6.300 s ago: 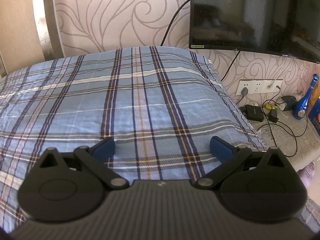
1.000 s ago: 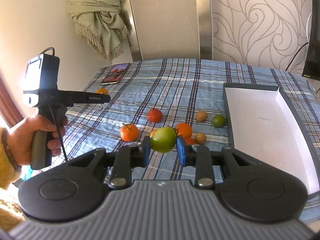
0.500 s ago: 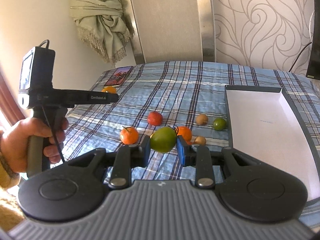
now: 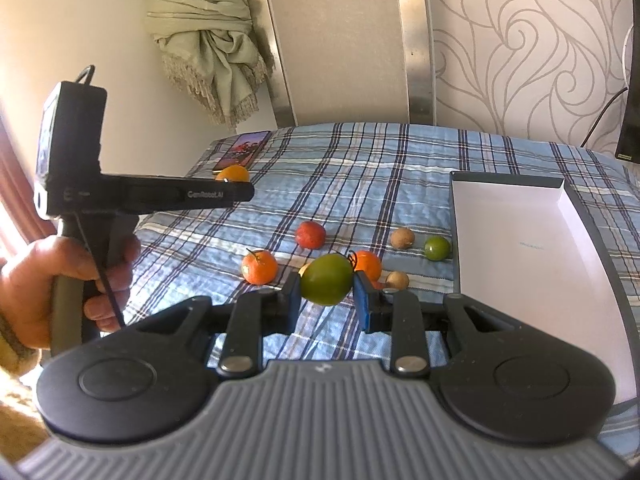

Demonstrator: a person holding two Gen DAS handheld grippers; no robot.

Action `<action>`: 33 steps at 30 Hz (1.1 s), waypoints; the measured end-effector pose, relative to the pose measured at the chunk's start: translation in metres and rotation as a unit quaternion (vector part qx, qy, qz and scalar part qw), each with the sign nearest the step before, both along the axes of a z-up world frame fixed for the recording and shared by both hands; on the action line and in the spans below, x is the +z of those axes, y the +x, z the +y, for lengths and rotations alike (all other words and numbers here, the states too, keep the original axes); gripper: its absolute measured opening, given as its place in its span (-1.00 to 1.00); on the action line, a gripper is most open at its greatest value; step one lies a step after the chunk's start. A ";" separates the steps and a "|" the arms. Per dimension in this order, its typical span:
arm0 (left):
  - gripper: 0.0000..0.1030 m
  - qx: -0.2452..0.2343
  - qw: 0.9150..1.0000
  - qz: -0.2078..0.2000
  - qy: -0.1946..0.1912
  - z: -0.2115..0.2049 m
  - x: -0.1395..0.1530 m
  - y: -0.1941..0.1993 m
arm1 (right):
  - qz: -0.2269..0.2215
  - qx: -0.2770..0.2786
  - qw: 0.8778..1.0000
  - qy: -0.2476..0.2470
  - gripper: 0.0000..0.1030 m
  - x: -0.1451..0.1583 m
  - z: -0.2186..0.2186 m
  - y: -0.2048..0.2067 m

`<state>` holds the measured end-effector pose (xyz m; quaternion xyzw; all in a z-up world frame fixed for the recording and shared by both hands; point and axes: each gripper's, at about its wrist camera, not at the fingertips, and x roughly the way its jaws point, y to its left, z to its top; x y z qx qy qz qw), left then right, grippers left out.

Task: Organize fruits
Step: 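Lift the orange with the left gripper while the right gripper carries the lime toward the box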

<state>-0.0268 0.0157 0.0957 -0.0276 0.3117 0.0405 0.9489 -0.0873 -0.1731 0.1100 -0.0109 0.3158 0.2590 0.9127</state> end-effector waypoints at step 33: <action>-0.32 -0.022 1.000 -0.003 0.021 -0.023 0.006 0.013 | -0.003 -0.025 0.999 0.027 -0.41 0.004 -0.027 0.004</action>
